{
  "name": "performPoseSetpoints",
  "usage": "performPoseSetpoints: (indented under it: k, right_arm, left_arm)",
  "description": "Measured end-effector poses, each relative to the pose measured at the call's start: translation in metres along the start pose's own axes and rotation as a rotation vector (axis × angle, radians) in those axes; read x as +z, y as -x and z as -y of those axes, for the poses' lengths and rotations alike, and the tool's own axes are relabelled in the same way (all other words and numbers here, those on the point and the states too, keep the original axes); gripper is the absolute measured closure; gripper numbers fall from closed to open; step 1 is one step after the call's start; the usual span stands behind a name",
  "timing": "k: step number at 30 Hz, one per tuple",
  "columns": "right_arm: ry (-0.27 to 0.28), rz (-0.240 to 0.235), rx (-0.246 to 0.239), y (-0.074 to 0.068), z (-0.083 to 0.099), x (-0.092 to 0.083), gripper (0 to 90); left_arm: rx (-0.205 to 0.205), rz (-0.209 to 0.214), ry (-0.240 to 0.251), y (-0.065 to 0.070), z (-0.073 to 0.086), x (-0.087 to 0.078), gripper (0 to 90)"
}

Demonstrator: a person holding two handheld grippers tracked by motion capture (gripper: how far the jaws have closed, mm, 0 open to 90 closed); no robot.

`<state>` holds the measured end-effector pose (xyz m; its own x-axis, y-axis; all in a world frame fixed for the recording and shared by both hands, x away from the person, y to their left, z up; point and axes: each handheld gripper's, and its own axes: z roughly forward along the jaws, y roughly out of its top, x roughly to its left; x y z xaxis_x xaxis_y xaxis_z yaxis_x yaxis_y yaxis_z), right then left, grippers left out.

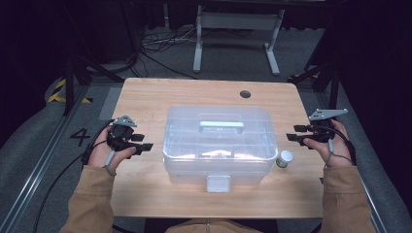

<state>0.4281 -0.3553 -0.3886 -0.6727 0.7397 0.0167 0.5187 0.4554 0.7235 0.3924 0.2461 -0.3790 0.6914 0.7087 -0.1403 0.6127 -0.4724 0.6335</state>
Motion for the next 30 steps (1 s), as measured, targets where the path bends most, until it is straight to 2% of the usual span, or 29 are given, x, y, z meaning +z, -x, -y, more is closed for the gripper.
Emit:
performPoseSetpoints:
  k: [6,10,13,16,19,30]
  right_arm:
    - [-0.001,-0.004,-0.003,0.000,0.001,-0.001,47.9]
    - [0.004,-0.005,0.002,0.000,0.002,-0.002,47.9]
    - [0.000,-0.005,0.004,0.000,0.002,-0.002,47.9]
    - [-0.004,-0.007,0.010,-0.001,0.003,-0.001,47.9]
    - [-0.009,-0.009,0.005,-0.001,0.003,0.001,47.4]
    - [-0.020,-0.009,0.015,0.000,0.006,0.003,46.2]
  left_arm:
    - [0.040,0.014,0.021,0.012,-0.012,-0.018,47.2]
    - [0.069,0.016,0.028,0.018,-0.016,-0.022,47.1]
    - [0.105,-0.004,0.041,0.025,-0.021,-0.026,48.2]
    - [0.140,0.016,0.057,0.035,-0.030,-0.031,48.6]
    - [0.166,0.063,0.060,0.043,-0.040,-0.034,48.3]
    - [0.193,0.091,0.073,0.052,-0.062,-0.040,47.7]
